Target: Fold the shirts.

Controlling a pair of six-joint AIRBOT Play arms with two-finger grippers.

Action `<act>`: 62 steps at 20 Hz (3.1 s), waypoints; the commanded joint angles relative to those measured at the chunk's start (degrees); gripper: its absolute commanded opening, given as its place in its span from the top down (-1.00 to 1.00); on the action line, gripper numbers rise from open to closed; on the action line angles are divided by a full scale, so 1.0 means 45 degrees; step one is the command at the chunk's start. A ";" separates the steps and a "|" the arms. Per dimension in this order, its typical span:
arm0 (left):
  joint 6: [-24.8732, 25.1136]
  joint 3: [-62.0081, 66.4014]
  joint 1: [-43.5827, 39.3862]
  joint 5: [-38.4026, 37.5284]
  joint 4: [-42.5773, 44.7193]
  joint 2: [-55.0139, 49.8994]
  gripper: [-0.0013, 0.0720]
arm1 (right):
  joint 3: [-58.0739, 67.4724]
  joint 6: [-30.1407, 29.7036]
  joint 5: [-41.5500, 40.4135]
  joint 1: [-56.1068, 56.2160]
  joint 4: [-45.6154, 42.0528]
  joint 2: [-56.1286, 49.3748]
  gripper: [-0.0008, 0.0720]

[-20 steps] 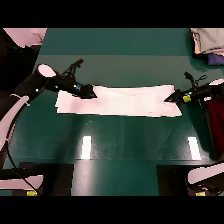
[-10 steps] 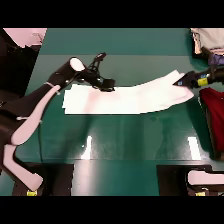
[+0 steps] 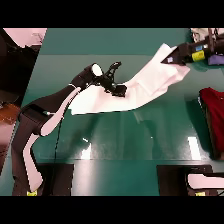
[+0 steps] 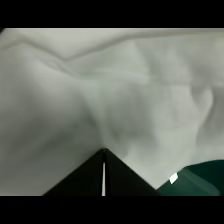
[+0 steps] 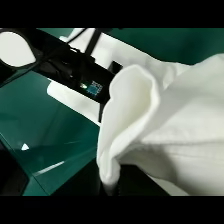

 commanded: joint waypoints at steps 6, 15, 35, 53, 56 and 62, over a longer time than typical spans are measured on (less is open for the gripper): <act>-0.0321 0.0631 0.0306 -0.1112 0.2613 0.0806 0.91 | 0.2516 0.0772 0.0010 0.2045 -0.0083 -0.1413 0.93; 0.0039 0.0685 0.5241 -0.3774 0.3847 0.4862 0.90 | 0.2497 0.0214 -0.1928 0.5008 -0.0063 -0.3084 0.93; 0.0097 0.0695 0.7524 -0.4940 0.3721 0.7412 0.90 | -0.3954 -0.0525 -0.4760 0.3002 -0.1719 -0.1768 -0.59; 0.0097 0.0670 0.7485 -0.4983 0.3429 0.7402 0.90 | -0.1846 -0.0627 -0.5129 0.4891 0.2040 -0.6951 -0.19; 0.0097 0.0670 0.7485 -0.5047 0.3429 0.7402 0.90 | -0.1311 -0.0976 -0.5469 0.5285 0.1987 -0.6985 0.92; 0.0097 0.0670 0.7485 -0.5605 0.2895 0.7402 0.90 | -0.1452 -0.0923 -0.6105 0.4279 0.1899 -0.5756 0.93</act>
